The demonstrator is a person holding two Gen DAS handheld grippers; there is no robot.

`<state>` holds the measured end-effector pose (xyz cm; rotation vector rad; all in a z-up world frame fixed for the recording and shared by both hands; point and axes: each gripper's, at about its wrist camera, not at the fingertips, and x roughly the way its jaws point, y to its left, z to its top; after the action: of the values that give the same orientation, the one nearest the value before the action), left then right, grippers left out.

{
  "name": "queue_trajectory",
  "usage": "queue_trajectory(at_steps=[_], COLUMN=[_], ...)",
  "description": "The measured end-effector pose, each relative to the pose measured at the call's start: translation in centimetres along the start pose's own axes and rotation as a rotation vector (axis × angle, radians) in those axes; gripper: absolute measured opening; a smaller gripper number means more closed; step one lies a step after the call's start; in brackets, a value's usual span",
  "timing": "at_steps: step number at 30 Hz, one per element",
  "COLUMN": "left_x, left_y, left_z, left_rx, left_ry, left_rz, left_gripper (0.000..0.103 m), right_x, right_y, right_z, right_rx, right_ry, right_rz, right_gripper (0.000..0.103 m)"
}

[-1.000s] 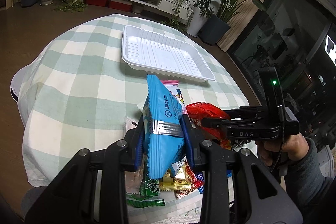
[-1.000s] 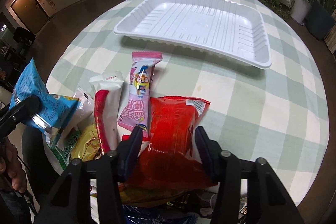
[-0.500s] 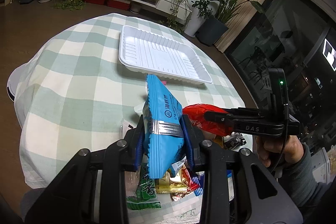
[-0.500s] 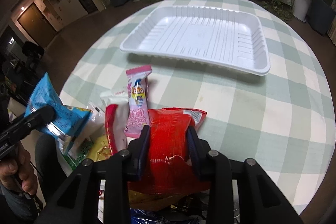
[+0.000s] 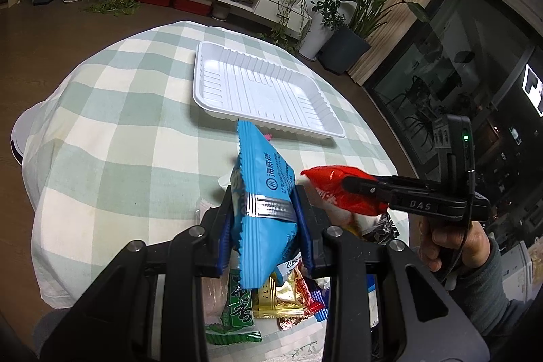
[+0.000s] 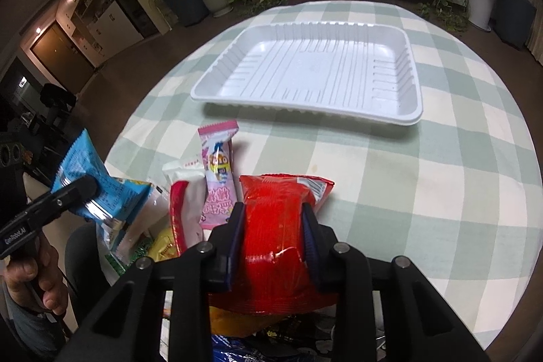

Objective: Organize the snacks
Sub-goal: 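Carry the blue bag and red bag into the white tray and release both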

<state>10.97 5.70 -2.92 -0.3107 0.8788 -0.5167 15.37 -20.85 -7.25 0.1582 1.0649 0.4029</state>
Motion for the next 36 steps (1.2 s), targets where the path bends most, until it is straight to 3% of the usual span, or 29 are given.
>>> queue_trajectory(at_steps=[8,17,22,27,36], left_x=[-0.1,2.7,7.0,12.4,20.1], left_y=[0.5,0.3,0.9,1.7,1.8], left_z=[3.2,12.4,17.6,20.8,20.6], left_rx=[-0.001,0.036,0.046,0.058,0.068], left_ry=[-0.017,-0.009,0.034,0.076,0.181], left_rz=[-0.046,-0.084,-0.065,-0.026,0.002], left_gripper=[0.029,0.029,0.029,0.029,0.029], right_x=[-2.9,-5.3,-2.1,1.7,5.5], right_y=[-2.4,-6.0,-6.8,-7.4,-7.5], right_z=[1.5,7.4,10.4,12.2,12.7], right_rx=[0.087,0.129,0.107,0.07,0.021], right_ry=[-0.114,-0.28,-0.261,-0.219,-0.179], right_rz=[0.029,-0.08,-0.106,-0.169,-0.215], right_gripper=[0.033,0.033,0.033,0.033,0.033])
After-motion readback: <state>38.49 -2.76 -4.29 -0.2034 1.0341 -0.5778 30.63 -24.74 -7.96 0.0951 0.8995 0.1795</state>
